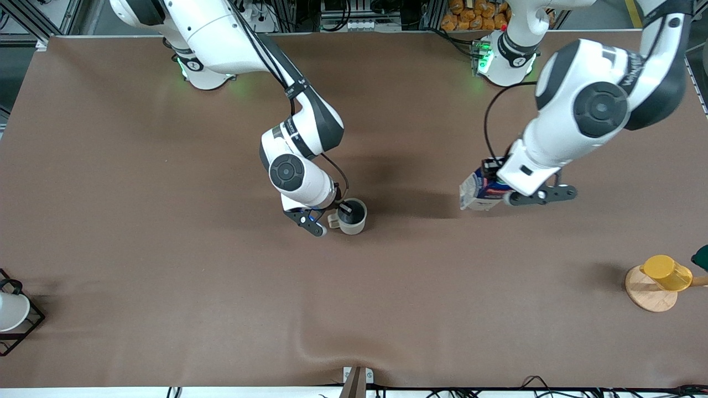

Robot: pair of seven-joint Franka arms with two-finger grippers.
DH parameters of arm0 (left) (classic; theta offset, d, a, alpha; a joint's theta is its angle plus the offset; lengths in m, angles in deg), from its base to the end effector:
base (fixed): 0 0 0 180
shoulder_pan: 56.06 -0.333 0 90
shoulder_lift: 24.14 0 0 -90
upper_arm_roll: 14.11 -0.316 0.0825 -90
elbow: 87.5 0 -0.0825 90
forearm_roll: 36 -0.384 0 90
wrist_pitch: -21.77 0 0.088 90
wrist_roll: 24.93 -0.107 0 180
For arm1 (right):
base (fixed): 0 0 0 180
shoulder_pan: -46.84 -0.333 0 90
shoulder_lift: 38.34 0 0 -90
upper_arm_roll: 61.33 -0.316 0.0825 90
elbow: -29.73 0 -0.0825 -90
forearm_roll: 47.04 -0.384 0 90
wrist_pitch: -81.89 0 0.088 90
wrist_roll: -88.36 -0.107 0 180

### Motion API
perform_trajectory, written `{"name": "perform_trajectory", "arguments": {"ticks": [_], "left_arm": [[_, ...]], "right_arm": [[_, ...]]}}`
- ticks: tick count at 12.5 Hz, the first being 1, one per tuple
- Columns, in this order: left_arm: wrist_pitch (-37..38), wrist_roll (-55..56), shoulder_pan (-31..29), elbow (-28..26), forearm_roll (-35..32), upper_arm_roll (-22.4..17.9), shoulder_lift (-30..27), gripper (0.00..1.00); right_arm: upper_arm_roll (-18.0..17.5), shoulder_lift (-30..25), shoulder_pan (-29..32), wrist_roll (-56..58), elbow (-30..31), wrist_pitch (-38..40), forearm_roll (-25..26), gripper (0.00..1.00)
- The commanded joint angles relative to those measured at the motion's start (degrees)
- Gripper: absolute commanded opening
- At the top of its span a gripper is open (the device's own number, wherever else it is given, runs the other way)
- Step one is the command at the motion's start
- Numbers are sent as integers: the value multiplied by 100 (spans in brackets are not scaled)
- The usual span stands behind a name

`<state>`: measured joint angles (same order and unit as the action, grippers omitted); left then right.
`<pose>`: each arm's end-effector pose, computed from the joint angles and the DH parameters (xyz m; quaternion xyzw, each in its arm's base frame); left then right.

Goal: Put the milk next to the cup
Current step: 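Lower the mug with the right gripper while the left gripper moves the milk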

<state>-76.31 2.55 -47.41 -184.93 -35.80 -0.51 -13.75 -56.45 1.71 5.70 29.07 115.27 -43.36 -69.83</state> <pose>0.5554 -0.2188 0.4725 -0.9953 -0.0460 0.0844 0.0138 0.5625 0.4430 0.2608 -0.9447 0.2992 0.0995 0.0900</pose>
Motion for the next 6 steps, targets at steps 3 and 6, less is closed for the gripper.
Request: {"name": "perform_trajectory", "arguments": {"ticks": [3, 6], "left_arm": [[69, 959, 83, 57, -38, 669, 77, 57], [51, 1381, 748, 241, -100, 697, 332, 57]], "right_arm": [[39, -23, 141, -48, -615, 849, 179, 100], [21, -59, 816, 13, -1485, 2440, 161, 100]]}}
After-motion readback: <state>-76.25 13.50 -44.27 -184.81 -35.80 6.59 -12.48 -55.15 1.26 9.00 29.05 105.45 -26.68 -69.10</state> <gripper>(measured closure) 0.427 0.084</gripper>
